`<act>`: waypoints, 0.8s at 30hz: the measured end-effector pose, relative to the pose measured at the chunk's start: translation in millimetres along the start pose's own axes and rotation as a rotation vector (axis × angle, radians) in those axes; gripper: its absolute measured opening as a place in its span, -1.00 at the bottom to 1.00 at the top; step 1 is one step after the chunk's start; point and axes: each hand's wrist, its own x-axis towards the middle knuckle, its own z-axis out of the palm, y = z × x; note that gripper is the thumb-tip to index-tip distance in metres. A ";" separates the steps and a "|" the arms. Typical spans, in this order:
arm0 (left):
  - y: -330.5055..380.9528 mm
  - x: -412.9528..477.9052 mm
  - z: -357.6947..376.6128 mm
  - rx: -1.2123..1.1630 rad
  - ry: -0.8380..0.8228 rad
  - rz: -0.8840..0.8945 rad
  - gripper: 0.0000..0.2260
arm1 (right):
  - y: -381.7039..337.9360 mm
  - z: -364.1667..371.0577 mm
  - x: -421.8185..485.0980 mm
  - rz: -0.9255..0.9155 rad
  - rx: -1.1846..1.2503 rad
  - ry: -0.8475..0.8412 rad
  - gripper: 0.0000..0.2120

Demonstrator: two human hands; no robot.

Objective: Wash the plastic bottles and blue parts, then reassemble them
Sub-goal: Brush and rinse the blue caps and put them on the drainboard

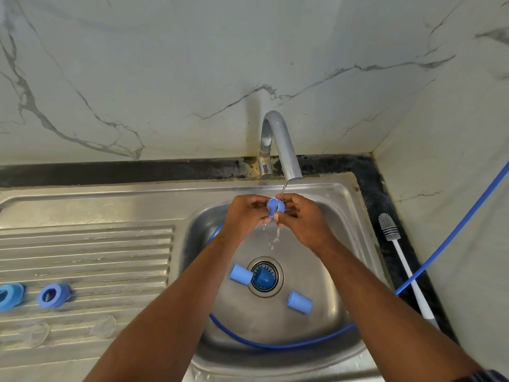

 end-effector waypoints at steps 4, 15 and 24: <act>6.5 -3.6 6.0 0.010 -0.044 -0.103 -0.86 | 6.0 -5.5 -3.2 0.047 0.084 -0.038 -0.72; 14.1 -2.2 -13.4 0.517 0.042 -0.110 -0.84 | 16.8 17.3 -11.2 0.274 0.385 -0.190 -0.77; 12.4 -1.7 -21.1 0.718 0.049 0.253 -0.88 | 13.1 24.0 -2.4 0.207 0.370 -0.092 -0.58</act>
